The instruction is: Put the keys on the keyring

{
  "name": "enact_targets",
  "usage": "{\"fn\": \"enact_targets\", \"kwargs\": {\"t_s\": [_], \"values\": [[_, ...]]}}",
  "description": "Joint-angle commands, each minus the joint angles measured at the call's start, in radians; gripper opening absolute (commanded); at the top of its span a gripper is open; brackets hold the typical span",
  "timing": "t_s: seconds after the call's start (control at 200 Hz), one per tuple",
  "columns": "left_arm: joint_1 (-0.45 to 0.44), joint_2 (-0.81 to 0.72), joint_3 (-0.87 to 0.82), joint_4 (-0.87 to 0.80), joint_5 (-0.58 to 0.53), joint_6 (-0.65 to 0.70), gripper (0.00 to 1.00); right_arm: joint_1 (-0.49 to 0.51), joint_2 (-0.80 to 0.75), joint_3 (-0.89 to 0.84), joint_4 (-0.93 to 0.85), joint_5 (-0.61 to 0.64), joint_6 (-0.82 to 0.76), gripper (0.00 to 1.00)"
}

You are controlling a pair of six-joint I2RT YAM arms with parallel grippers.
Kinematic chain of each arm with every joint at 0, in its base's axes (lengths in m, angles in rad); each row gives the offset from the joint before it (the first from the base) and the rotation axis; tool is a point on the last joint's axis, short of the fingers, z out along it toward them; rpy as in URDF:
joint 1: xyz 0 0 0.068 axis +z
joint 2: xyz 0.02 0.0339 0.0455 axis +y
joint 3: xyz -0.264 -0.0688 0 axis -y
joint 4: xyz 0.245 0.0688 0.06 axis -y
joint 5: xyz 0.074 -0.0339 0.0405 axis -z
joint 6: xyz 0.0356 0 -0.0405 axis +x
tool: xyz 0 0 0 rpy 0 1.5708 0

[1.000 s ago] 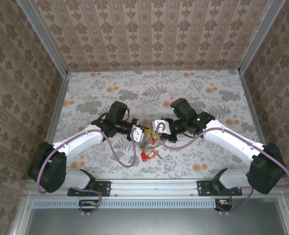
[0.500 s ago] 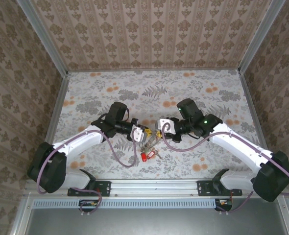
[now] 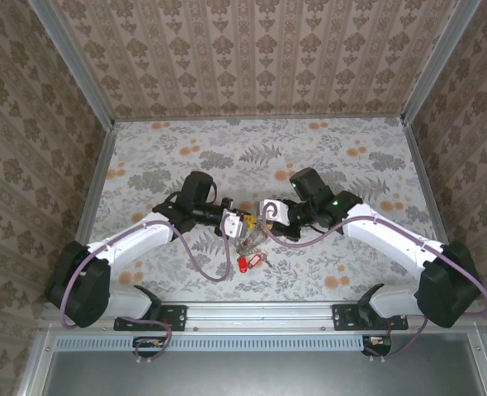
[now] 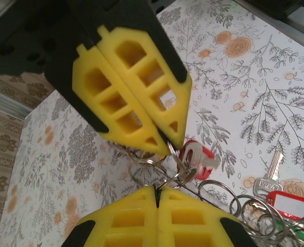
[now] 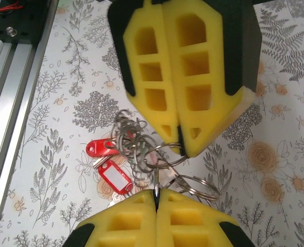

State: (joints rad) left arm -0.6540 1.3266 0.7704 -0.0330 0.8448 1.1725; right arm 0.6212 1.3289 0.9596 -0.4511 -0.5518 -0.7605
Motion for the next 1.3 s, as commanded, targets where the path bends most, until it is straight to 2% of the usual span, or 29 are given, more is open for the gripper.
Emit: {"fn": "enact_targets", "kwargs": {"t_s": [0.0,0.465,0.6,0.845,1.295], "values": [[-0.011,-0.004,-0.008,0.057,0.051,-0.045,0.0,0.008,0.01,0.039,0.029,0.019,0.061,0.0],[-0.018,0.024,-0.025,0.11,0.035,-0.118,0.0,0.008,0.005,0.029,0.054,-0.002,0.104,0.0],[-0.007,0.042,-0.024,0.148,0.018,-0.204,0.0,0.007,-0.001,0.021,0.051,-0.016,0.086,0.0],[0.026,0.072,-0.041,0.247,0.102,-0.359,0.0,0.009,-0.053,-0.04,0.084,0.022,0.028,0.0],[0.045,0.155,-0.011,0.268,0.136,-0.663,0.0,0.024,-0.071,-0.088,0.146,0.112,-0.056,0.0]]}}
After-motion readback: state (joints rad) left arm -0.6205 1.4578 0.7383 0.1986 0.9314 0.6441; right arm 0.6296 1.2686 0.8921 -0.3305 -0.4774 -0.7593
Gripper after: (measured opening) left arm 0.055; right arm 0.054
